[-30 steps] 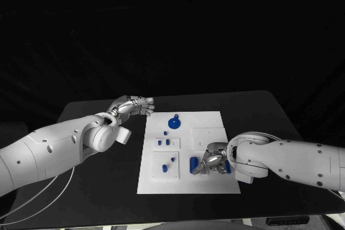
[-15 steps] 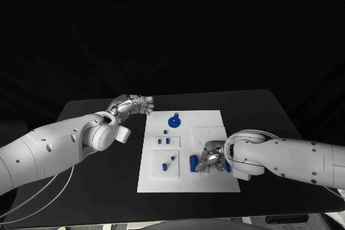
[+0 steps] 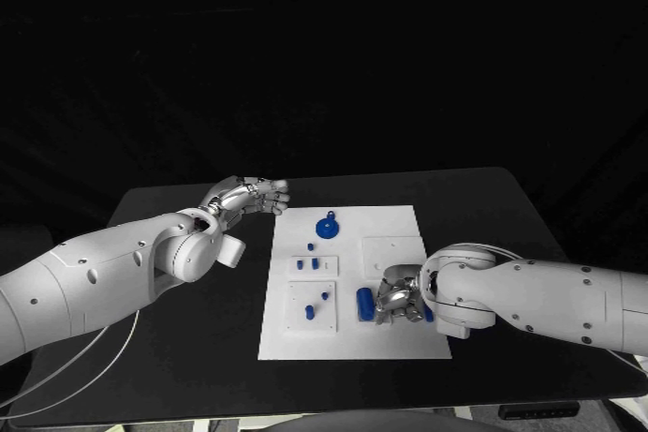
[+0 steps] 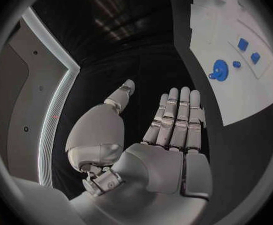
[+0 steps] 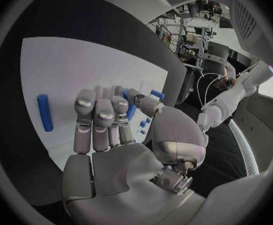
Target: Assemble the parts on the task board
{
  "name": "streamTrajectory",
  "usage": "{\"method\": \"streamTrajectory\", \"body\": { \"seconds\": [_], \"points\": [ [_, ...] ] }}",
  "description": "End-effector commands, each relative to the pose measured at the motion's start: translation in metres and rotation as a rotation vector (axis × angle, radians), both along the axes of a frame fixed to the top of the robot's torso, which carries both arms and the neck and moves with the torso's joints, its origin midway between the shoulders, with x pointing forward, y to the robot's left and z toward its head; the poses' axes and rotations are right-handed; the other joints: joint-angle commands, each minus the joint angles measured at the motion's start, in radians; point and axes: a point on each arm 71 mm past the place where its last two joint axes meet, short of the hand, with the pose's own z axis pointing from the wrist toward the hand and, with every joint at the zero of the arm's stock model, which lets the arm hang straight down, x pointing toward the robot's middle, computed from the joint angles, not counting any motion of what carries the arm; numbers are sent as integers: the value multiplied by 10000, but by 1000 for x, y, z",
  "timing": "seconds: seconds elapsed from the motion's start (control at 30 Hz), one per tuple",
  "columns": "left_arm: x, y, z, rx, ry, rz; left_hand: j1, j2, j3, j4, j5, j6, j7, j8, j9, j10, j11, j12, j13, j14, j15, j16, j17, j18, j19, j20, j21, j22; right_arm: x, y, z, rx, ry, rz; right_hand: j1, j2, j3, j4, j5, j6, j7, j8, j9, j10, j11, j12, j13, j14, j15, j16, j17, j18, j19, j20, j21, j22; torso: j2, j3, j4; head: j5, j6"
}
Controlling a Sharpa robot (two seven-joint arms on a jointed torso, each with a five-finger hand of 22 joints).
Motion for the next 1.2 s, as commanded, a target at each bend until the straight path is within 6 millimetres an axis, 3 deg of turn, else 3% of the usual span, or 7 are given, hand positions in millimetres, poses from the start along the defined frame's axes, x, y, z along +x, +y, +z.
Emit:
{"method": "streamTrajectory", "body": {
  "seconds": [0.03, 0.17, 0.23, 0.37, 0.47, 0.93, 1.2],
  "points": [
    [0, -1, 2, -80, -91, -6, 19, 90, -44, -18, -36, -31, 156, 53, -13, 38, 58, 56, -9, -5, 7, -40, 10, 206, -18, -3, -51, 10, -2, 1, -1, -132, 159, 244, -140, 0, 37, -33, 40, 248, 155, -45, -20, 79, -12, -59, 1, 52, -31, -60, 11, 366, 18, 72, 63, 60, 1, 2, 4, -11, 2],
    [0, -1, 2, -83, -88, -15, 21, 94, -45, -22, -36, -30, 155, 54, -13, 39, 58, 57, -10, -5, 6, -41, 11, 206, -18, -3, -53, 11, -2, 2, -1, -89, 201, 273, -300, -125, -89, -189, 92, 261, 158, -54, -38, 93, -2, -66, 0, 69, -24, -72, 20, 366, 40, 91, 79, 57, -1, 3, -2, 1, -6],
    [0, -2, 2, -84, -91, -15, 21, 96, -45, -23, -36, -30, 155, 55, -13, 40, 58, 57, -10, -5, 6, -42, 11, 206, -18, -3, -54, 12, -2, 2, -1, -63, 188, 266, -624, -646, -734, -452, 407, 256, 165, -51, -34, 103, 7, -58, 10, 87, -15, -72, 33, 366, 80, 108, 118, 62, 0, 3, -3, 1, -7],
    [0, -1, 2, -78, -90, -5, 21, 102, -46, -25, -36, -29, 155, 57, -13, 42, 57, 59, -10, -4, 5, -42, 13, 206, -17, -3, -55, 14, -3, 2, -1, -44, 205, 303, -847, -1191, -1647, -728, 245, 244, 149, -50, -30, 98, -3, -68, 16, 94, -30, -92, 45, 366, 73, 85, 97, 33, 1, 6, -2, 1, 2],
    [0, -1, 2, -75, -83, -5, 21, 106, -47, -27, -36, -28, 154, 58, -13, 44, 57, 60, -11, -3, 4, -42, 14, 206, -17, -3, -56, 15, -4, 2, -1, -34, 241, 345, -789, -1387, -1992, -804, 283, 236, 145, -56, -33, 94, -22, -84, 16, 91, -46, -112, 51, 366, 68, 47, 65, 3, 0, 6, -3, 5, 1],
    [1, -1, 1, -70, -87, 5, 22, 114, -51, -35, -36, -26, 154, 62, -13, 48, 57, 62, -13, -1, 4, -44, 18, 207, -16, -3, -59, 20, -5, -15, 4, 791, -35, -156, -520, -1470, -2152, -713, 366, 199, 146, -88, -51, 90, -25, -111, 15, 95, -64, -156, 55, 366, 73, -10, 4, -54, 3, 8, -6, -8, 26],
    [2, 1, 1, -44, -82, 47, 19, 120, -58, -41, -36, -19, 151, 69, -12, 60, 54, 68, -13, 5, 2, -43, 23, 207, -13, -4, -63, 25, 7, -45, 31, 856, -807, -777, -143, -1400, -2252, -670, 362, -234, 296, -282, -70, 140, 118, -62, 40, 127, 56, -166, 79, 366, 102, -43, -21, -89, -7, 15, -30, -29, 74]
  ]
}}
